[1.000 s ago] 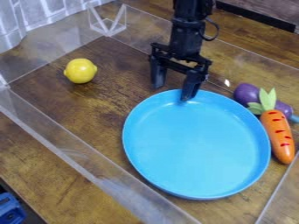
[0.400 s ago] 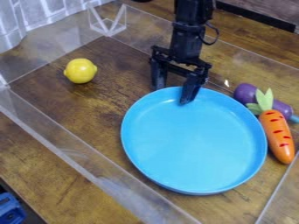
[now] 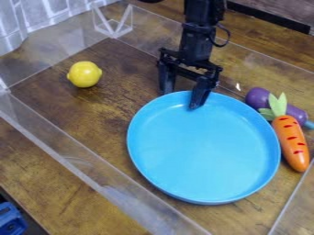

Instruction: Remove the purple eggplant from the blue tray and put it on the table

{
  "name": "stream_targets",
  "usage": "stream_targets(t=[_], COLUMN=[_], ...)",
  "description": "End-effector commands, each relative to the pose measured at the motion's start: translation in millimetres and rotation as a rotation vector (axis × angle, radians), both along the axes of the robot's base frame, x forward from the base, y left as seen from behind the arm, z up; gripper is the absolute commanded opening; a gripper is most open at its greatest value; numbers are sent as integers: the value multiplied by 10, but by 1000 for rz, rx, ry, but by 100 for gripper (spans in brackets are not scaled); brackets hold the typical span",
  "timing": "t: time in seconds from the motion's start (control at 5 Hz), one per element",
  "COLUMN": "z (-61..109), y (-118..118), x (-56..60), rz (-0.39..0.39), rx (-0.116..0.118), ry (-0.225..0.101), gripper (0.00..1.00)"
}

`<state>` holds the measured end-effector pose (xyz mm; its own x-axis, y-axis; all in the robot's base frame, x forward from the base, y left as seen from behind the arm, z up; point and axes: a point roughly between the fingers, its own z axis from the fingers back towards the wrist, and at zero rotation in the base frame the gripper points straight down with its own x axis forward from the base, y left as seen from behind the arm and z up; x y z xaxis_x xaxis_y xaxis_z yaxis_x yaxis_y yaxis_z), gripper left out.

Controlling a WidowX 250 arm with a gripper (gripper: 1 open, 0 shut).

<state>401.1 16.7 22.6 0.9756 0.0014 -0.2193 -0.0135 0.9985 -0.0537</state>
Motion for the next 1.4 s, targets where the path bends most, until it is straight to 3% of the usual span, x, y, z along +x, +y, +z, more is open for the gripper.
stream_targets(t=[0.0, 0.6, 1.0, 1.2], z=[51, 112, 46, 10], y=[-14, 112, 141, 148], x=[42, 156, 225, 240], rz=[4, 15, 23, 23], rx=[-4, -9, -8, -8], ry=[-20, -60, -67, -66], gripper=[100, 100, 100, 0])
